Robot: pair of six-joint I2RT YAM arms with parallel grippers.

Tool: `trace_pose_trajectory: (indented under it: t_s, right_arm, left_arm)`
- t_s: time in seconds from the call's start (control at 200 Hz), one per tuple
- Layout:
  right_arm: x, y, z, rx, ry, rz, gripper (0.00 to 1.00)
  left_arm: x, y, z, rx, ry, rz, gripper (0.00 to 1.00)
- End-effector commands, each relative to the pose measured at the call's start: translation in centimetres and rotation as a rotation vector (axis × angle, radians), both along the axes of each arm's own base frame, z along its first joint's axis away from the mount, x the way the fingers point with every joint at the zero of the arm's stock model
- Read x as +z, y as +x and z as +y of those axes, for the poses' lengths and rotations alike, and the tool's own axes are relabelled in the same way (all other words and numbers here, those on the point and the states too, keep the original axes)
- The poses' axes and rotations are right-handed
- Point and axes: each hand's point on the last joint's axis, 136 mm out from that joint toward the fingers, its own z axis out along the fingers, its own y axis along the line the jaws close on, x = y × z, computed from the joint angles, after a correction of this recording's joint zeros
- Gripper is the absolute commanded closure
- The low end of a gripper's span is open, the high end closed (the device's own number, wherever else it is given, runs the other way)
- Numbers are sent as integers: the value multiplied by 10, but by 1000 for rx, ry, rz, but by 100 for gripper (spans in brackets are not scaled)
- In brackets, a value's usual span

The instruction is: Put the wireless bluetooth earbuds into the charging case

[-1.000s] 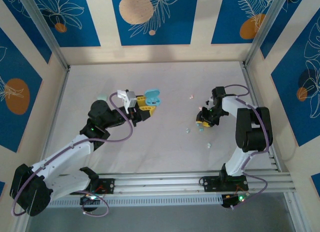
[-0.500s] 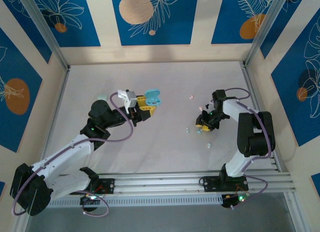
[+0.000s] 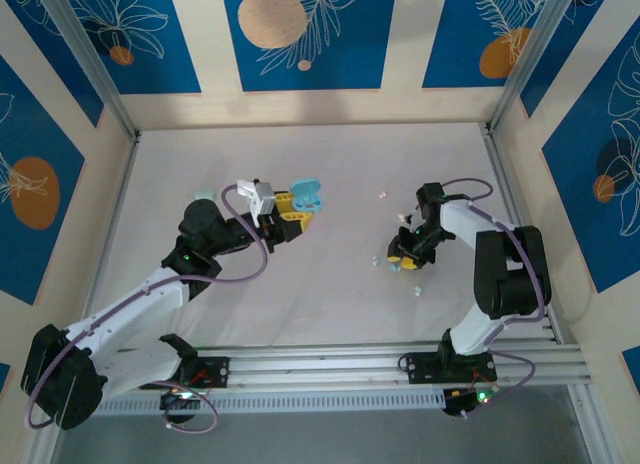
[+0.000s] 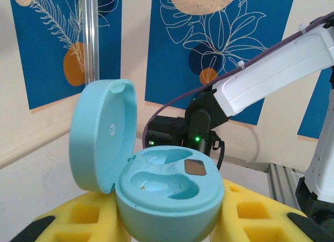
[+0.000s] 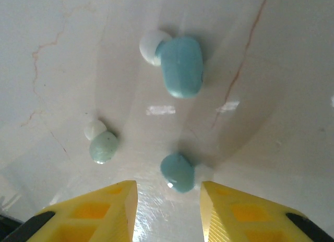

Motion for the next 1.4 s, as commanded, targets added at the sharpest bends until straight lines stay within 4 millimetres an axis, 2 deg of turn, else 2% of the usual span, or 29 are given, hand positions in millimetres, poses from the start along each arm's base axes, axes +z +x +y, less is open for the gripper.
trace_pose_trajectory:
  t_s: [0.0,0.195,0.375,0.935,1.396]
  right_arm:
    - [17,2,-1,33,-36,-38,63]
    - [9,17,3,93,-46,-61,62]
    - [0,19,6,190,-102,-75,62]
    - [-12,-1,6,182,-97,13,61]
    - [-15,-7,5,179,-98,34,61]
  left_arm:
    - [9,-5,-2,-19,-25,-16,65]
    - [12,-8,-1,-22,-32,-22,65]
    - [15,-10,2,-14,-36,-27,65]
    - [15,-13,4,-13,-35,-28,65]
    - [14,-12,3,-14,-34,-27,65]
